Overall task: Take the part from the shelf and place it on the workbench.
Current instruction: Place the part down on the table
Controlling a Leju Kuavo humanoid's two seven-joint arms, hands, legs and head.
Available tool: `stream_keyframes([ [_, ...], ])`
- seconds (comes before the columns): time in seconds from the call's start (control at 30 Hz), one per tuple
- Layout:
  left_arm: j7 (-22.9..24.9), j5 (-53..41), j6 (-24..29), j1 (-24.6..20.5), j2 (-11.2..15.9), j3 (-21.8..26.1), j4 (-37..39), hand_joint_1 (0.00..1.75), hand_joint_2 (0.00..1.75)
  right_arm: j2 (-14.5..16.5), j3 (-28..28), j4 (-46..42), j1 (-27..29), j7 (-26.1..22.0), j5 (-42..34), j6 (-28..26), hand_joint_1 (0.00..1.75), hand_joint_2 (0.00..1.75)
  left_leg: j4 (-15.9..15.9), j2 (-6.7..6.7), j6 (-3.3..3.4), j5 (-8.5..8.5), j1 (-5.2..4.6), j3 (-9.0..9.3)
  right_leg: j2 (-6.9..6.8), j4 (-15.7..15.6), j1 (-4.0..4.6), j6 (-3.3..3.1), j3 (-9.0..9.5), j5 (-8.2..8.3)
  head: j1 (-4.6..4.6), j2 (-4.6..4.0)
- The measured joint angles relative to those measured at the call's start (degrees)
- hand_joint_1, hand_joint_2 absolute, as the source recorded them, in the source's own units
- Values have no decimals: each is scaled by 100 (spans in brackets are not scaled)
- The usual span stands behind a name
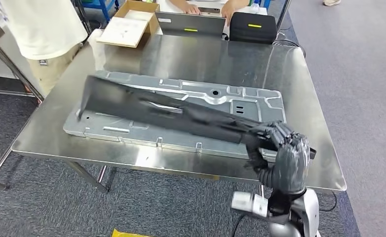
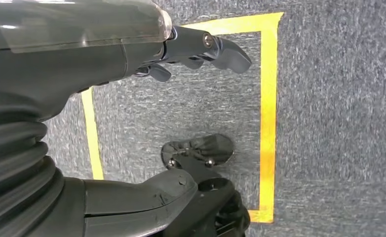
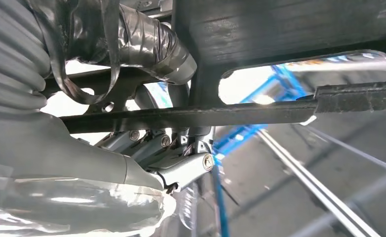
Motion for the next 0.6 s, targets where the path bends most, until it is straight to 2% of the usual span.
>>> stream_keyframes([
  [0.03,-4,-1,-13,0,3,4,0,0,175,-42,-103,43,-98,80,-19,147,175,175,1,2,5,-4,-3,2,-1,298,-11,18,-177,-68,0,0],
  [0.07,-4,-3,-21,1,6,8,0,0,175,-95,-212,94,-200,147,-38,274,175,175,2,2,8,-9,-5,7,-3,414,-19,26,-269,-27,0,0],
  [0.1,-5,-4,-27,1,8,11,0,0,175,-151,-318,145,-297,192,-56,368,175,175,3,-4,8,-14,-6,20,-5,285,-24,22,-238,135,0,0],
  [0.17,-5,-7,-48,1,8,16,0,0,175,-277,-505,234,-492,263,-68,512,175,175,2,-22,-6,-28,-7,55,-9,-477,-17,-27,79,599,0,0],
  [0.2,-7,-10,-66,-1,8,18,0,0,175,-338,-567,278,-605,304,-52,592,175,175,8,-28,-22,-38,-17,61,-13,-857,0,-60,241,759,0,0],
  [0.23,-8,-13,-86,-3,9,21,0,0,175,-411,-611,336,-736,361,-23,700,175,175,12,-30,-45,-44,-25,57,-13,-1111,17,-89,341,842,-1,0],
  [0.27,-9,-16,-107,-6,12,25,0,0,175,-495,-644,411,-878,429,12,827,175,175,14,-28,-70,-47,-31,46,-11,-1221,35,-109,375,852,-2,1],
  [0.3,-10,-19,-125,-12,16,30,0,0,175,-595,-674,507,-1025,498,54,970,175,175,12,-24,-99,-46,-37,37,-6,-1236,47,-122,370,847,-2,1],
  [0.37,-10,-20,-175,-21,37,38,-2,0,175,-835,-729,741,-1343,618,108,1276,175,175,43,-18,-157,-74,-42,16,-1,-1280,15,-176,378,879,-2,0],
  [0.43,-14,-11,-247,-27,61,42,-4,0,175,-1078,-753,1016,-1712,688,89,1619,175,175,390,-16,-200,-283,-42,-144,-15,-1338,-20,-245,400,913,-4,-1],
  [0.5,-19,0,-310,-28,73,44,-4,0,175,-1283,-753,1306,-2084,713,14,1944,175,175,1133,-18,-227,-637,-23,-505,-24,-1339,-10,-279,399,912,-5,1],
  [0.53,-20,2,-328,-27,76,45,-4,0,175,-1371,-752,1440,-2230,716,-17,2058,175,175,1485,-17,-240,-759,-16,-691,-27,-1336,-4,-284,399,906,-4,1],
  [0.57,-21,3,-337,-25,79,46,-4,0,175,-1443,-752,1548,-2341,718,-36,2121,175,175,1684,-17,-251,-780,-11,-808,-31,-1331,0,-285,403,898,-4,1],
  [0.6,-21,5,-339,-23,83,46,-4,0,175,-1502,-752,1635,-2423,719,-44,2153,175,175,1662,-16,-257,-685,-8,-822,-35,-1322,2,-282,410,885,-4,0],
])
